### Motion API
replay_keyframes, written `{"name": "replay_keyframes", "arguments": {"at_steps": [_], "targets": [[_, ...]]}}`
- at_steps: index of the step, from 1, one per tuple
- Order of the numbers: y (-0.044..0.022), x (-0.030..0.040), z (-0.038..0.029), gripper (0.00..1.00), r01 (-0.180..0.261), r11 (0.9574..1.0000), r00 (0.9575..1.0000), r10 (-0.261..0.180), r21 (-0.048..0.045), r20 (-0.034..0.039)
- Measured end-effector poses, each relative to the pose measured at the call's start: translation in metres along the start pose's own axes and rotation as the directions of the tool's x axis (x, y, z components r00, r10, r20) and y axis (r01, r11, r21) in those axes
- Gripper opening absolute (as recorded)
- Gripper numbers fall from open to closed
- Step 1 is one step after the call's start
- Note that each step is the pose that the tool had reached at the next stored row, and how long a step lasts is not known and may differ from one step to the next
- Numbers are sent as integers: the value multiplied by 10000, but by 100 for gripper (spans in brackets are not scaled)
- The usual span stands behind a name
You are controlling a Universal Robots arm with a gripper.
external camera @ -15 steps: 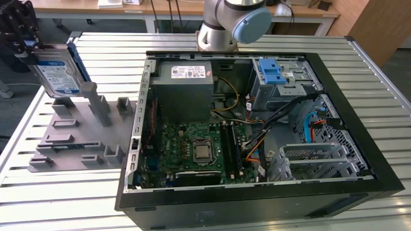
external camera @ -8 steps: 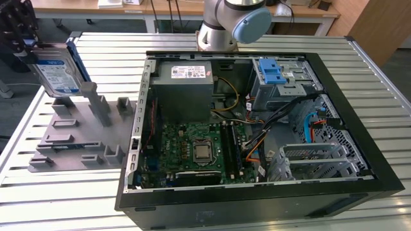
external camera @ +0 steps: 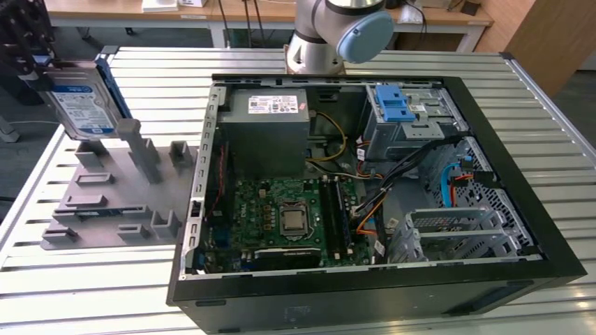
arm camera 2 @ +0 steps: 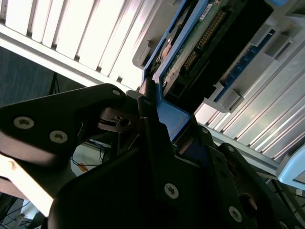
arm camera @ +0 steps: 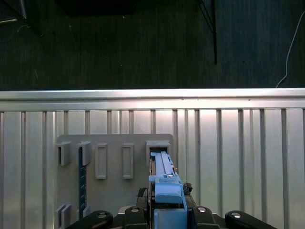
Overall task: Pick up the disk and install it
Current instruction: 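Pick up the disk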
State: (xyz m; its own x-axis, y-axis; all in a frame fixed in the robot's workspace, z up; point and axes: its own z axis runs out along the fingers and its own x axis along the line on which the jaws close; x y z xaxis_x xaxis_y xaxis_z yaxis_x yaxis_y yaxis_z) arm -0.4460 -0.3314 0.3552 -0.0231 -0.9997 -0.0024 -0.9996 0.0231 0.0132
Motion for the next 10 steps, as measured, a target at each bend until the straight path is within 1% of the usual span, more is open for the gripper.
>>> {"name": "replay_keyframes", "arguments": {"at_steps": [10], "targets": [[0,0,-32,36,0,10000,10000,0,0,1]]}}
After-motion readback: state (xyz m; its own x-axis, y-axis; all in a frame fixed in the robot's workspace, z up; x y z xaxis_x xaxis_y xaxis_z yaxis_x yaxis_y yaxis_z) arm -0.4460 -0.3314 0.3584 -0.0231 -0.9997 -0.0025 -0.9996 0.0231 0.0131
